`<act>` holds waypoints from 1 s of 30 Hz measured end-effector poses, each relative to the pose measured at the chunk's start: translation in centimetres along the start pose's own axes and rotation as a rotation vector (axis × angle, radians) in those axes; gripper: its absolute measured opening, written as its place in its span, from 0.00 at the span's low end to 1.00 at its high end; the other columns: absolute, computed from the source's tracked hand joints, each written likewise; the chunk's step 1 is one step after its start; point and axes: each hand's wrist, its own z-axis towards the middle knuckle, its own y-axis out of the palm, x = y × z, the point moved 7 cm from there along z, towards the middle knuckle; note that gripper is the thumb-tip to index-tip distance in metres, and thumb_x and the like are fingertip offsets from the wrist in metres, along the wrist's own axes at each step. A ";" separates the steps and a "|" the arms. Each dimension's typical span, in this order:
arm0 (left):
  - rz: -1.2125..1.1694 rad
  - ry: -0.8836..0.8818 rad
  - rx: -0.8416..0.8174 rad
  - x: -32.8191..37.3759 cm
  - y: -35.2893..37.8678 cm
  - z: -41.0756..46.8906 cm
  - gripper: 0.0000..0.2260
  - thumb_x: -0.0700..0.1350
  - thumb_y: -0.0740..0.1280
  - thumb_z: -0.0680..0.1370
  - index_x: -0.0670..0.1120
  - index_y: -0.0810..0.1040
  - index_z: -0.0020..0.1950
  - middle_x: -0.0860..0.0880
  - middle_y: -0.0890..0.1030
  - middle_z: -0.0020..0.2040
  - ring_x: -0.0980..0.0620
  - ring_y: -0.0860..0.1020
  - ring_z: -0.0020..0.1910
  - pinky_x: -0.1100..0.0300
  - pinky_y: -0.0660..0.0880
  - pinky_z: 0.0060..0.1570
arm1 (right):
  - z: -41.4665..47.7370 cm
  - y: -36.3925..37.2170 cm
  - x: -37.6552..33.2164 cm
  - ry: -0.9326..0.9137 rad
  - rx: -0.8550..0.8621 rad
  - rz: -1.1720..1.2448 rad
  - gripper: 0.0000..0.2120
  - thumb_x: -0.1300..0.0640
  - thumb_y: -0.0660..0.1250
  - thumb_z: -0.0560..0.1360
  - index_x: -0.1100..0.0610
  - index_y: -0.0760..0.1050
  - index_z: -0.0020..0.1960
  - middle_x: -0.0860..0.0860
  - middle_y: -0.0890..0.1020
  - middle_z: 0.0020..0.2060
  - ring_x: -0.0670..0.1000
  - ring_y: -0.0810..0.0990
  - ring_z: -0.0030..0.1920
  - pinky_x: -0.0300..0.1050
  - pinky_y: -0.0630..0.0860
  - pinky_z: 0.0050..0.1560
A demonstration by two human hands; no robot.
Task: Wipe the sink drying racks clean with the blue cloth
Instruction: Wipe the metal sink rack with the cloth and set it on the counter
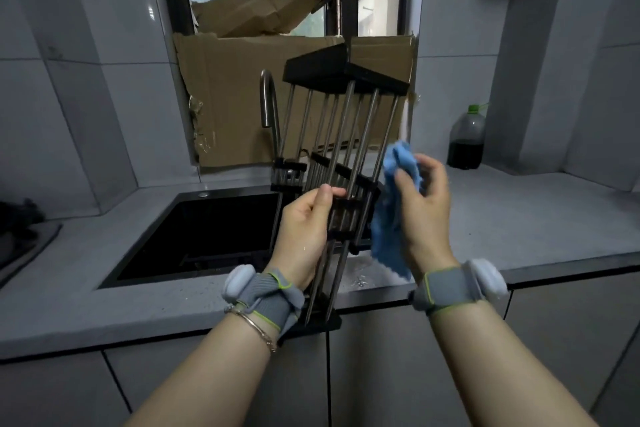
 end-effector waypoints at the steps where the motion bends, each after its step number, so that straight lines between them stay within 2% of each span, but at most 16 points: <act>1: 0.054 0.034 -0.002 0.2 0.0 0.0 0.12 0.53 0.60 0.80 0.53 0.81 0.43 0.43 0.81 0.41 0.48 0.78 0.42 0.50 0.75 0.49 | 0.0 1.4 0.6 0.048 -0.084 0.026 0.08 0.62 0.62 0.78 0.50 0.72 0.51 0.51 0.79 0.50 0.47 0.78 0.51 0.45 0.73 0.57; 3: 0.093 0.066 0.018 0.6 -0.1 0.0 0.10 0.53 0.61 0.77 0.52 0.79 0.42 0.48 0.80 0.37 0.53 0.77 0.38 0.56 0.74 0.43 | -1.3 3.4 2.2 0.125 -0.172 0.043 0.06 0.59 0.59 0.80 0.50 0.73 0.53 0.53 0.80 0.53 0.53 0.78 0.56 0.49 0.73 0.59; 4: 0.075 0.062 0.046 0.6 -0.4 -0.1 0.10 0.51 0.61 0.77 0.51 0.79 0.42 0.51 0.80 0.35 0.55 0.77 0.36 0.59 0.74 0.41 | -2.1 3.9 2.9 0.137 -0.160 0.023 0.06 0.58 0.58 0.80 0.49 0.73 0.52 0.52 0.80 0.52 0.53 0.78 0.55 0.49 0.74 0.58; 6: 0.027 0.037 0.099 0.5 -0.9 0.0 0.10 0.46 0.61 0.79 0.48 0.79 0.41 0.52 0.80 0.33 0.55 0.77 0.33 0.60 0.75 0.36 | -3.1 3.6 3.4 0.129 -0.088 -0.024 0.06 0.56 0.57 0.80 0.50 0.73 0.49 0.49 0.80 0.44 0.50 0.79 0.49 0.48 0.74 0.52; 8: 0.000 0.019 0.144 0.3 -1.4 0.2 0.11 0.44 0.61 0.80 0.46 0.79 0.40 0.50 0.81 0.34 0.54 0.78 0.32 0.60 0.76 0.35 | -3.4 3.0 4.2 0.130 -0.035 -0.055 0.08 0.56 0.57 0.80 0.57 0.75 0.50 0.50 0.79 0.41 0.48 0.78 0.45 0.45 0.74 0.48; 10: -0.072 0.002 0.199 0.4 -2.1 0.6 0.12 0.44 0.60 0.80 0.45 0.78 0.40 0.48 0.82 0.35 0.52 0.78 0.32 0.59 0.76 0.36 | -4.3 2.7 5.8 0.180 -0.095 -0.141 0.10 0.60 0.59 0.79 0.63 0.76 0.45 0.51 0.78 0.37 0.43 0.75 0.38 0.41 0.72 0.41; 12: -0.156 -0.011 0.232 0.8 -3.1 1.2 0.12 0.44 0.59 0.81 0.44 0.77 0.40 0.49 0.82 0.33 0.54 0.78 0.30 0.60 0.76 0.35 | -6.4 2.5 8.2 0.239 -0.230 -0.299 0.12 0.62 0.61 0.78 0.61 0.74 0.37 0.50 0.75 0.31 0.39 0.72 0.33 0.41 0.69 0.36; 14: -0.212 -0.023 0.233 1.3 -4.0 1.8 0.13 0.44 0.58 0.82 0.43 0.76 0.41 0.51 0.81 0.30 0.56 0.78 0.27 0.63 0.76 0.32 | -8.4 2.2 9.6 0.312 -0.315 -0.301 0.12 0.61 0.60 0.79 0.58 0.76 0.39 0.51 0.79 0.34 0.42 0.76 0.36 0.41 0.71 0.39; 16: -0.234 -0.040 0.216 1.7 -4.6 1.8 0.13 0.45 0.57 0.82 0.43 0.76 0.41 0.51 0.81 0.29 0.56 0.77 0.26 0.64 0.76 0.30 | -9.0 2.8 8.6 0.334 -0.355 -0.185 0.13 0.56 0.57 0.80 0.61 0.77 0.46 0.54 0.81 0.42 0.47 0.79 0.43 0.41 0.73 0.46; 19: -0.254 -0.058 0.211 2.2 -4.5 1.7 0.14 0.46 0.57 0.82 0.43 0.75 0.40 0.50 0.80 0.28 0.56 0.76 0.24 0.64 0.76 0.29 | -7.5 4.3 6.2 0.310 -0.363 -0.010 0.28 0.42 0.49 0.77 0.64 0.76 0.56 0.56 0.82 0.52 0.51 0.80 0.54 0.42 0.73 0.57; 20: -0.276 -0.062 0.221 2.3 -4.5 1.8 0.14 0.47 0.57 0.82 0.43 0.75 0.40 0.50 0.80 0.27 0.56 0.76 0.24 0.64 0.75 0.29 | -7.1 4.7 6.0 0.322 -0.343 0.030 0.29 0.41 0.48 0.77 0.62 0.76 0.58 0.55 0.81 0.53 0.50 0.79 0.56 0.43 0.73 0.59; 22: -0.315 -0.074 0.246 2.8 -4.5 2.3 0.14 0.48 0.58 0.82 0.43 0.75 0.40 0.49 0.79 0.27 0.55 0.76 0.25 0.62 0.76 0.29 | -6.6 5.2 5.9 0.322 -0.275 0.028 0.20 0.48 0.51 0.81 0.60 0.76 0.51 0.53 0.81 0.49 0.49 0.79 0.51 0.45 0.73 0.55; 24: -0.341 -0.079 0.281 3.2 -4.9 3.0 0.15 0.49 0.58 0.82 0.43 0.74 0.40 0.49 0.79 0.27 0.54 0.76 0.25 0.60 0.76 0.29 | -7.1 5.3 5.8 0.265 -0.267 -0.034 0.11 0.59 0.59 0.79 0.62 0.72 0.40 0.54 0.76 0.37 0.48 0.74 0.40 0.43 0.70 0.44; 27: -0.383 -0.097 0.297 3.4 -6.0 4.1 0.14 0.50 0.58 0.82 0.43 0.74 0.42 0.48 0.79 0.28 0.53 0.77 0.26 0.59 0.77 0.30 | -8.9 5.7 5.9 0.209 -0.404 -0.121 0.11 0.65 0.65 0.75 0.59 0.68 0.35 0.48 0.68 0.29 0.40 0.65 0.31 0.33 0.63 0.33; 30: -0.403 -0.105 0.303 3.5 -6.6 4.3 0.15 0.51 0.58 0.81 0.42 0.74 0.43 0.47 0.79 0.28 0.53 0.78 0.26 0.59 0.78 0.30 | -8.7 5.3 5.9 0.176 -0.450 -0.222 0.11 0.67 0.67 0.73 0.58 0.67 0.36 0.48 0.69 0.30 0.40 0.64 0.29 0.32 0.62 0.31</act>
